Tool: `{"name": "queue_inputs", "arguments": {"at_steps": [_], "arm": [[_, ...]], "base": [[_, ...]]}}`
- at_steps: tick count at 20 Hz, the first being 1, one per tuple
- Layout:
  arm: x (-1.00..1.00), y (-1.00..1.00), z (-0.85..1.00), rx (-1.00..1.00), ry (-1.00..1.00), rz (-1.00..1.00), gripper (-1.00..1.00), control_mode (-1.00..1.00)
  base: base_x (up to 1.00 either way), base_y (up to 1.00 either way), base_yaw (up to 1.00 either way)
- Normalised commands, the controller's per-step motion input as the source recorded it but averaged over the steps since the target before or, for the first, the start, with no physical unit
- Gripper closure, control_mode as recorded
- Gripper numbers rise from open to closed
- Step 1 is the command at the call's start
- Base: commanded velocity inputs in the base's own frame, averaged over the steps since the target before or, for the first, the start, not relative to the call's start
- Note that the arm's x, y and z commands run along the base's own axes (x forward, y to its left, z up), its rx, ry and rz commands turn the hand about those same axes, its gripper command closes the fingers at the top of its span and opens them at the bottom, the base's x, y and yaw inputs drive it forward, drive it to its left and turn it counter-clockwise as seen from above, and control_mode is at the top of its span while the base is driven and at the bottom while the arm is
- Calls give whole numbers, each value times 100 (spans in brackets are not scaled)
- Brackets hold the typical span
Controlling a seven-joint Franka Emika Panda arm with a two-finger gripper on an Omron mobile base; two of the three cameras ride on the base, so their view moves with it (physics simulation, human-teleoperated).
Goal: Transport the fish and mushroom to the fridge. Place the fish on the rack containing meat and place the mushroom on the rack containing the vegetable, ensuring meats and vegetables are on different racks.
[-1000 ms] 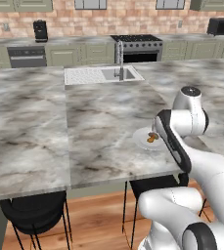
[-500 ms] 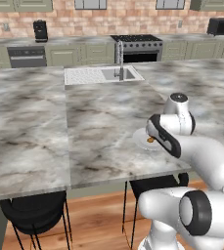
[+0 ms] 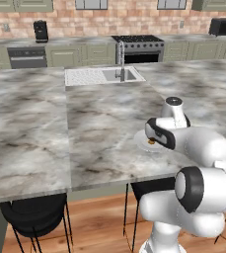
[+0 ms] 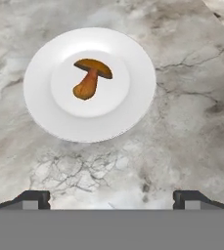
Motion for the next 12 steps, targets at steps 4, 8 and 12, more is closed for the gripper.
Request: {"name": "queue_inputs", "arguments": {"at_steps": [4,8,12], "arm": [[31,-10,-15,0,0,-9,-100,-100],[31,-2,-17,0,0,-4,-100,-100],[36,0,-25,0,1,-1,-100,-100]], "base": [[0,0,0],[0,0,0],[0,0,0]]}}
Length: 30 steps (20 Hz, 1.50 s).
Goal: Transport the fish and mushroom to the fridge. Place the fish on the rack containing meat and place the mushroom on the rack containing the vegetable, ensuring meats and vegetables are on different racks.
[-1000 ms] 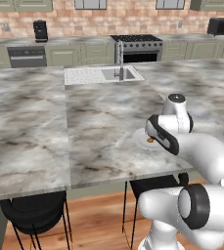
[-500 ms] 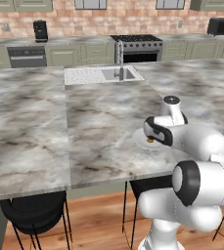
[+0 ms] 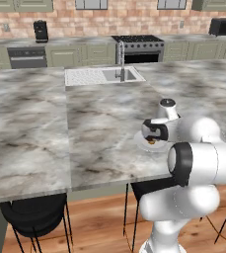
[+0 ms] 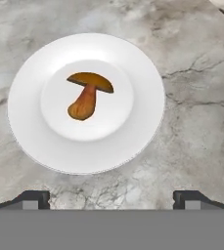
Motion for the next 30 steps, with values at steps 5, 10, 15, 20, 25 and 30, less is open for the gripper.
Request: {"name": "queue_inputs", "arguments": {"at_steps": [5,10,15,20,25,30], "arm": [[42,0,-36,1,2,0,-100,-100],[39,-3,-29,0,0,0,-100,-100],[30,-12,-19,0,0,0,-100,-100],[31,-11,-20,0,0,0,-100,-100],[31,-8,-18,0,0,0,-100,-100],[29,-3,-21,0,1,0,-100,-100]], "base": [[0,0,0],[0,0,0],[0,0,0],[0,0,0],[0,0,0],[0,0,0]]}}
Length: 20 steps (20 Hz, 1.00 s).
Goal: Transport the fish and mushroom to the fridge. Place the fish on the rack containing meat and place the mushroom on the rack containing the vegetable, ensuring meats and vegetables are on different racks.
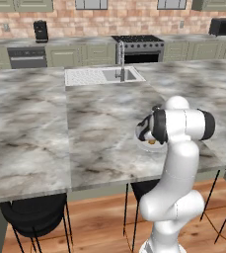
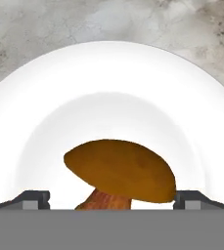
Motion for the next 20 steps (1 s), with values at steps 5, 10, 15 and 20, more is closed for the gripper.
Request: {"name": "queue_inputs", "arguments": {"at_steps": [5,10,15,20], "arm": [[18,0,-26,0,2,0,-100,-100],[6,0,-31,0,2,0,100,-100],[0,0,-27,0,2,0,100,-100],[0,0,-29,0,1,0,100,-100]], "base": [[0,0,0],[0,0,0],[0,0,0],[0,0,0]]}}
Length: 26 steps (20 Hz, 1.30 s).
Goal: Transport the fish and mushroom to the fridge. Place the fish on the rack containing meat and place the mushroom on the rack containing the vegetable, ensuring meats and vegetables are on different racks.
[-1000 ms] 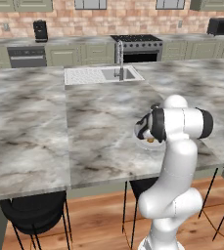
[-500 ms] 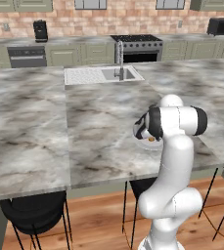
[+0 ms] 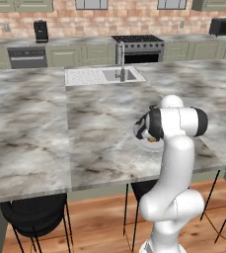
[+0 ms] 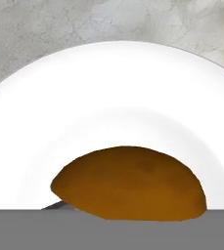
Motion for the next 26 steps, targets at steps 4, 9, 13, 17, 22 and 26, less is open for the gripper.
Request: {"name": "queue_inputs", "arguments": {"at_steps": [4,9,13,17,22,26], "arm": [[0,0,-19,0,4,8,100,-100],[-8,2,12,0,0,2,100,-100],[-72,0,86,0,-16,20,100,-100],[-82,0,100,0,-20,24,100,-100],[-71,2,75,1,0,28,100,-100],[-77,5,59,-1,0,28,100,-100]], "base": [[0,0,0],[0,0,0],[0,0,0],[0,0,0],[0,0,0],[0,0,0]]}}
